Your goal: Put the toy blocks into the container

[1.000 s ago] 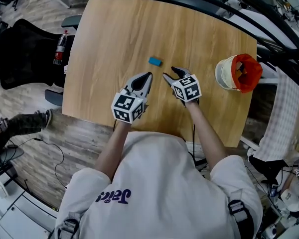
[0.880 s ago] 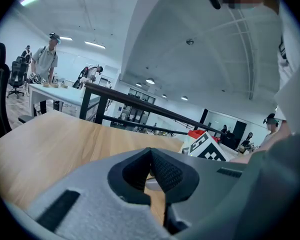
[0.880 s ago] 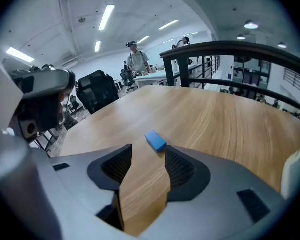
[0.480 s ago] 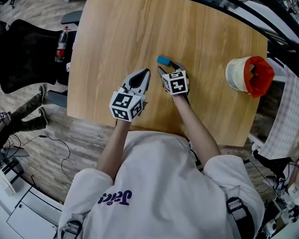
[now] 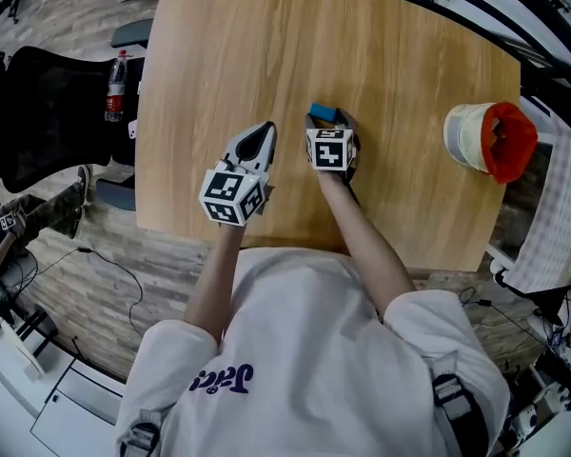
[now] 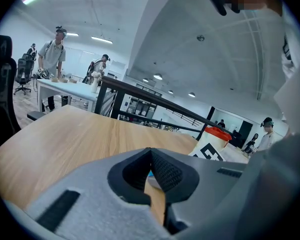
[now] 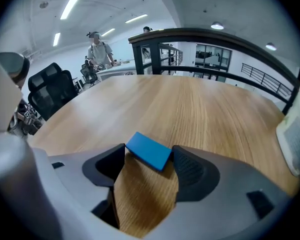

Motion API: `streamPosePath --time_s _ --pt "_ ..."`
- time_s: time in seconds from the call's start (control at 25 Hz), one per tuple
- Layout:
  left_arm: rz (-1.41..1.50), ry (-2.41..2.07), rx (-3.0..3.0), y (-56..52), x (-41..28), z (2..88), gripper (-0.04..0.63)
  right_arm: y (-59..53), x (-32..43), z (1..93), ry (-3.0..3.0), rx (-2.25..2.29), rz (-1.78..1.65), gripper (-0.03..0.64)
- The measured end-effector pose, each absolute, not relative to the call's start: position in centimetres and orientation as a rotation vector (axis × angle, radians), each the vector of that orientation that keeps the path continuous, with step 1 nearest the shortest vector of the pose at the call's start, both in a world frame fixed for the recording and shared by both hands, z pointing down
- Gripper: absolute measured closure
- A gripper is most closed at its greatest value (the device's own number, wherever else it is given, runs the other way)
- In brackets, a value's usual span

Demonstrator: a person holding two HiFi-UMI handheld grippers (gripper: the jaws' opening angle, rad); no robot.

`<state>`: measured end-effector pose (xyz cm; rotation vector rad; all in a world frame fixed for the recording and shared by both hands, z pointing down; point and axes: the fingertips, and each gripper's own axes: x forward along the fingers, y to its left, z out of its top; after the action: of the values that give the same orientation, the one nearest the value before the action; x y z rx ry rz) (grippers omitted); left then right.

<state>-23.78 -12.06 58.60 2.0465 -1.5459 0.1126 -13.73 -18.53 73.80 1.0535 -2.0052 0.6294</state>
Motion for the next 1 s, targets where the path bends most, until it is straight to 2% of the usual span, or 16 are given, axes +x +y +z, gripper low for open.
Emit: streamPosePath --time_s 0.52,0.76,1.0 --pt "0.082 -1.526 2.090 -11.6 -22.9 57.5 0.588 -17.6 -12.9 72.7 -2.018 1.084 0.547 0.331" --pt "0.052 -1.532 2.123 -10.6 -21.1 55.7 0.588 -16.2 -11.1 67.8 -2.113 1.106 0.505 0.331" --pt "0.052 -1.497 2.201 -9.9 -16.1 54.0 0.588 -14.5 -6.4 62.2 -2.200 1.172 0.479 0.331"
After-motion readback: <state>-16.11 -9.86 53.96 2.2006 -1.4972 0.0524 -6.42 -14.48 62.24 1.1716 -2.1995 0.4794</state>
